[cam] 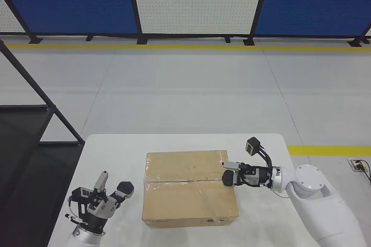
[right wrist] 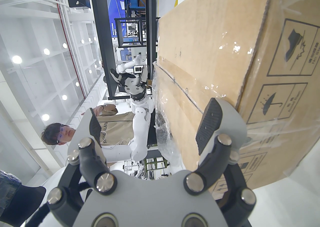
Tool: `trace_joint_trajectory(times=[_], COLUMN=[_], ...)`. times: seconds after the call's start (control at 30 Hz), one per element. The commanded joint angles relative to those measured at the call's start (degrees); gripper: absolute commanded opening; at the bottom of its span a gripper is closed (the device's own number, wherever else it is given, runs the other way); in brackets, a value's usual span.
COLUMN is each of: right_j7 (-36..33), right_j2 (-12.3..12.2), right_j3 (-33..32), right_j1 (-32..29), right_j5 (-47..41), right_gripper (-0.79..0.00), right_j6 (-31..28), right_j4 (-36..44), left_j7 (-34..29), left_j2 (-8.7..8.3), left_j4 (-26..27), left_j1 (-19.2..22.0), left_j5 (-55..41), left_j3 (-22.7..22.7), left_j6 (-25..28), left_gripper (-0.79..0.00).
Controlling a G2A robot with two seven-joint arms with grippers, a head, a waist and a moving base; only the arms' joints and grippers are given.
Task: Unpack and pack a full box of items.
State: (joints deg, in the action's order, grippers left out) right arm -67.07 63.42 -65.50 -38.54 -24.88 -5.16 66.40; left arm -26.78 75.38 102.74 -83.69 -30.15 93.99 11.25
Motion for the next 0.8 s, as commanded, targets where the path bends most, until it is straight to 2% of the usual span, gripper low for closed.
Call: trace_joint_trajectory(times=[0.0, 0.2, 0.37, 0.77], right_j7=[0.0, 0.0, 0.0, 0.0], right_j2=[0.0, 0.0, 0.0, 0.0], right_j3=[0.0, 0.0, 0.0, 0.0], right_j1=[0.0, 0.0, 0.0, 0.0], right_j5=[0.0, 0.0, 0.0, 0.0], right_gripper=[0.000, 0.000, 0.000, 0.000], right_j6=[0.0, 0.0, 0.0, 0.0], right_j4=[0.0, 0.0, 0.0, 0.0], left_j7=[0.6, -0.2, -1.2, -1.5], left_j2=[0.02, -0.07, -0.22, -0.48], left_j4=[-1.1, -3.9, -5.0, -7.6], left_j1=[1.2, 4.1, 5.9, 8.7], left_j5=[1.6, 4.4, 4.3, 5.7], left_j3=[-1.1, -3.2, -3.9, -5.7], left_j6=[-0.1, 0.5, -1.5, -3.2], left_gripper=[0.000, 0.000, 0.000, 0.000])
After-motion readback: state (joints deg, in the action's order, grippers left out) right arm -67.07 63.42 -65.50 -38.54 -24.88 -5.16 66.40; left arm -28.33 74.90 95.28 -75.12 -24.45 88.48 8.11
